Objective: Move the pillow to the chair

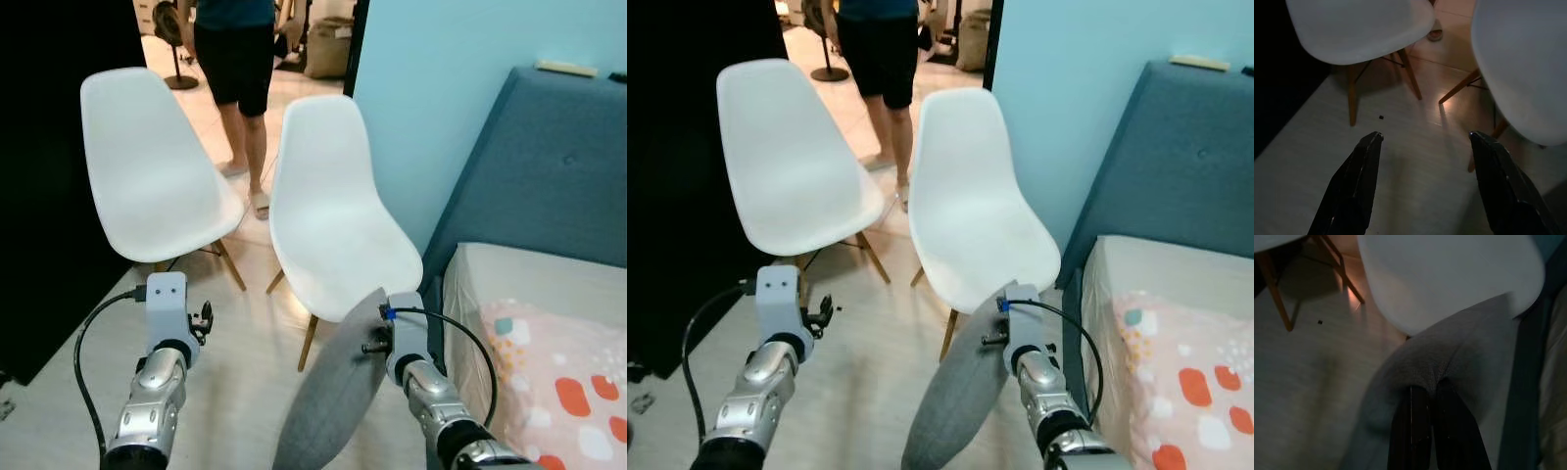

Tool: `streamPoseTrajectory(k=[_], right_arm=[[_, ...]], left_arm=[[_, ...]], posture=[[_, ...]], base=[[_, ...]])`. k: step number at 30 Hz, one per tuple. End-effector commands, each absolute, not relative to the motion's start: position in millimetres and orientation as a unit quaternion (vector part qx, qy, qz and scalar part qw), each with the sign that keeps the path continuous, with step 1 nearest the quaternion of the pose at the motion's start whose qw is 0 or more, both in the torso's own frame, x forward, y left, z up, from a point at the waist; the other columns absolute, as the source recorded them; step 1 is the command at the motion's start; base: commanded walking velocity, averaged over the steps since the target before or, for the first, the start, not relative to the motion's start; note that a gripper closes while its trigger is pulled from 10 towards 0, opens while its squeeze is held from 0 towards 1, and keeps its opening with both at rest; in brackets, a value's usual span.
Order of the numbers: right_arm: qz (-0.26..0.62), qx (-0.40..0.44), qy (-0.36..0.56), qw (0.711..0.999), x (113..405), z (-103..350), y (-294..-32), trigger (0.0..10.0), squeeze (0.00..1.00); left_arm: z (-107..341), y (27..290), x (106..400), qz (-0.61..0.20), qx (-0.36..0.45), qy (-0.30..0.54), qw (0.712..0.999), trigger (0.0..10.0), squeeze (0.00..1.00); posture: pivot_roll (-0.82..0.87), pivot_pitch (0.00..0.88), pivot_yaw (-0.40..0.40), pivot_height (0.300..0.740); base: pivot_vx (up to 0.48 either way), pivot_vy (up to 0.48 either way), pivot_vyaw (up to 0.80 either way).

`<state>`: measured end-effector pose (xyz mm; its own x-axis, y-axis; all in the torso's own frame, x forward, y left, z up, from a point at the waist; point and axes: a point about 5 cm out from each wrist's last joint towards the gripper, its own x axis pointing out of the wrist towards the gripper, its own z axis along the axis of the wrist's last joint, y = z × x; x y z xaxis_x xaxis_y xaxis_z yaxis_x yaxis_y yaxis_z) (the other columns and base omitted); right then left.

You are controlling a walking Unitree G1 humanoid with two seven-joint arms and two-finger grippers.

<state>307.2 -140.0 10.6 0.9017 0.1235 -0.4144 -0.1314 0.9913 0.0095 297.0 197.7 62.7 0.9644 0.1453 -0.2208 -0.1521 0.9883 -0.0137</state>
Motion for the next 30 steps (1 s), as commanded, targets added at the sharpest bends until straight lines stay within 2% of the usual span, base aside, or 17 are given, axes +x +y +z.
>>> streamPoseTrajectory(k=[1, 3, 10, 13, 24, 28, 30], right_arm=[[0.052, -0.016, 0.194, 0.979, 310.4, 16.0, -149.6, 10.0, 0.00], [0.050, -0.015, 0.196, 0.979, 309.6, 15.2, -149.9, 10.0, 0.00], [0.047, -0.009, 0.194, 0.980, 308.9, 15.0, -148.8, 10.0, 0.00], [0.046, -0.008, 0.194, 0.980, 309.0, 15.1, -148.6, 10.0, 0.00], [0.046, -0.010, 0.191, 0.981, 311.9, 18.1, -150.2, 10.0, 0.00], [0.046, -0.010, 0.190, 0.981, 312.4, 18.7, -150.3, 10.0, 0.00], [0.046, -0.006, 0.187, 0.981, 312.5, 19.2, -149.9, 10.0, 0.00]], left_arm=[[57.9, 192.6, 296.1, 0.065, -0.016, 0.120, 0.990, 10.0, 0.00], [58.0, 192.1, 296.7, 0.064, -0.016, 0.120, 0.991, 10.0, 0.00], [58.5, 190.9, 298.5, 0.061, -0.016, 0.120, 0.991, 10.0, 0.00], [58.7, 190.6, 298.9, 0.060, -0.016, 0.120, 0.991, 10.0, 0.00], [58.8, 189.4, 300.2, 0.058, -0.016, 0.119, 0.991, 10.0, 0.00], [58.6, 189.7, 299.9, 0.057, -0.017, 0.118, 0.991, 10.0, 0.00], [58.6, 189.8, 299.9, 0.057, -0.018, 0.117, 0.991, 10.0, 0.00]], posture=[[0.04, 0.049, -0.052, 0.740], [0.04, 0.048, -0.051, 0.740], [0.04, 0.046, -0.046, 0.740], [0.04, 0.046, -0.045, 0.740], [0.04, 0.036, -0.049, 0.740], [0.04, 0.031, -0.048, 0.740], [0.04, 0.031, -0.048, 0.740]], base=[[0.262, 0.000, -0.80], [0.262, 0.000, -0.80], [0.261, 0.000, 0.00], [0.260, 0.000, -0.80], [0.259, 0.000, 0.00], [0.259, 0.000, -0.80], [0.000, 0.000, 0.00]])
